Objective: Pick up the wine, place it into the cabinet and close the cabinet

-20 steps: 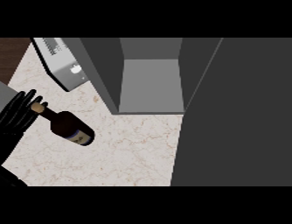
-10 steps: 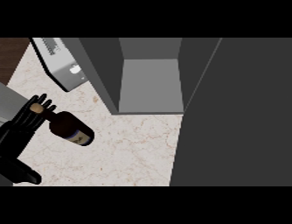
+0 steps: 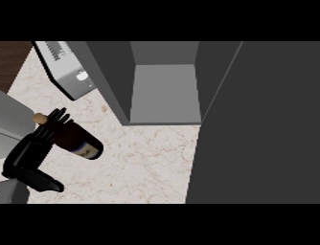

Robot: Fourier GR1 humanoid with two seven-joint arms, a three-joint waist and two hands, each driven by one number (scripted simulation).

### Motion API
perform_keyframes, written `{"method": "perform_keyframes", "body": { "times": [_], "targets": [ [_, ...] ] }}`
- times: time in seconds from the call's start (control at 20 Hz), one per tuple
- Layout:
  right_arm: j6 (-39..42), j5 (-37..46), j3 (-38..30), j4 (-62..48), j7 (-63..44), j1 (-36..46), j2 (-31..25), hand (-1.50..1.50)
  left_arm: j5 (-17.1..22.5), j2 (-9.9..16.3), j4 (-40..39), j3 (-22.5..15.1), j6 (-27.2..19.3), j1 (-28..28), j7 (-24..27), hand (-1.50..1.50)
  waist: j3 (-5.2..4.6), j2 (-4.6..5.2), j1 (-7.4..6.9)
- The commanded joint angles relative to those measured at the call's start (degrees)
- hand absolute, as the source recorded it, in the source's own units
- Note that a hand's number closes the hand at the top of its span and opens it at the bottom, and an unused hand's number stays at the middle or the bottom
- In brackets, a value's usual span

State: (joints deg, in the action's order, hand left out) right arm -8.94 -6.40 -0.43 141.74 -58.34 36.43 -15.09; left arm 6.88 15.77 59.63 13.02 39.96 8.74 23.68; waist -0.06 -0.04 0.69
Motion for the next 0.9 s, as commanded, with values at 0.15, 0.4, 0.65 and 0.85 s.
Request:
{"method": "perform_keyframes", "body": {
  "times": [0.15, 0.4, 0.65, 0.85],
  "targets": [
    [0.1, -4.6, 0.3, 6.0, -3.6, -2.0, 0.4, -1.5, -1.7, 0.4, -11.1, -0.5, 1.7, 6.7, 5.4, -1.5, -0.01, 0.01, 0.21],
    [-0.8, -3.7, 0.8, 6.2, -4.2, -1.5, 0.6, -1.5, -3.8, 0.8, -18.2, -1.4, 2.8, 5.7, 12.4, -1.5, -0.03, 0.0, 0.15],
    [-1.7, -2.4, 1.5, 5.7, -5.2, -1.2, 0.6, -1.5, -5.1, 1.7, -24.3, -2.5, 3.2, 9.2, 15.4, -1.5, -0.06, 0.07, 0.45],
    [-2.0, -3.9, -0.2, 10.0, -7.0, -1.8, -0.3, -1.5, -6.8, -1.5, -22.7, -5.3, -0.2, 8.0, 16.6, -1.5, -0.01, -0.19, 0.67]
  ]
}}
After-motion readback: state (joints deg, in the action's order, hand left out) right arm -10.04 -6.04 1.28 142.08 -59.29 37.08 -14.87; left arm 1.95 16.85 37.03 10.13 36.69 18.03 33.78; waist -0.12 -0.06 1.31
